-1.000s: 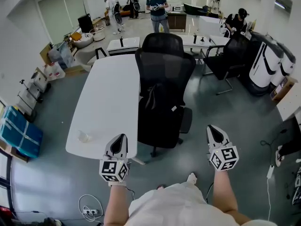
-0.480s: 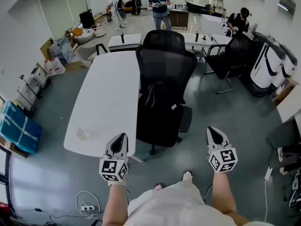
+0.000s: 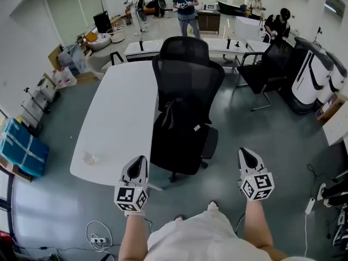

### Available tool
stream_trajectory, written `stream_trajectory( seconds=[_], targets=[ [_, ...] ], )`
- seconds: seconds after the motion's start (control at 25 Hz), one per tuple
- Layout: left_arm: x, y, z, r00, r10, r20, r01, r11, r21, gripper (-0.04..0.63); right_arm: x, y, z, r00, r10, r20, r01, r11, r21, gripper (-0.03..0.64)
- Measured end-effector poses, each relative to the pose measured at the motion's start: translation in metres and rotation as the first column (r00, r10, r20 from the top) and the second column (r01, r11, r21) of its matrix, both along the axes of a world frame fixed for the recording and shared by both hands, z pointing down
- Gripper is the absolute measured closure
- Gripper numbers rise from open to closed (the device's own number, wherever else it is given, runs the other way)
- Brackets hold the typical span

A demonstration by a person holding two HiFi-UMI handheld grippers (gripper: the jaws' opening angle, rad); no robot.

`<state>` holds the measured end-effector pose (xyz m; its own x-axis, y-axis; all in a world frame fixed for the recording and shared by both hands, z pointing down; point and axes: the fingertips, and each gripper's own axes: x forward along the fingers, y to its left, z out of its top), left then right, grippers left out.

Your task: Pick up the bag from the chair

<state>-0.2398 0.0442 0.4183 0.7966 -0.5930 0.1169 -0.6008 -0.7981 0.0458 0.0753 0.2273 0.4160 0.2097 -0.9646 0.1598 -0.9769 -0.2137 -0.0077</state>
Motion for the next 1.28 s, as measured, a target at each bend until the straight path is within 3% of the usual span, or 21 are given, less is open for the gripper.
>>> stream_trajectory(
  seconds=[0.64,0.96,1.28],
  targets=[
    [0.121,0.014,-0.013,0.996,-0.082,-0.019,0.082,0.997,0.008,0.566,0.132,-0.006,-0.019,0.996,-0.093,-0.001,0.093,0.995,0.022,0.598],
    [0.137,0.024,-0.001,0.992,-0.126,0.007,0.127,0.992,-0.006,0.566,0.163,-0.014,-0.005,0.992,-0.127,0.019,0.127,0.992,0.016,0.598],
    [0.136,-0.007,0.001,0.984,-0.180,0.008,0.180,0.984,-0.006,0.566,0.165,-0.061,0.002,0.982,-0.188,0.026,0.188,0.982,0.009,0.598]
  ],
)
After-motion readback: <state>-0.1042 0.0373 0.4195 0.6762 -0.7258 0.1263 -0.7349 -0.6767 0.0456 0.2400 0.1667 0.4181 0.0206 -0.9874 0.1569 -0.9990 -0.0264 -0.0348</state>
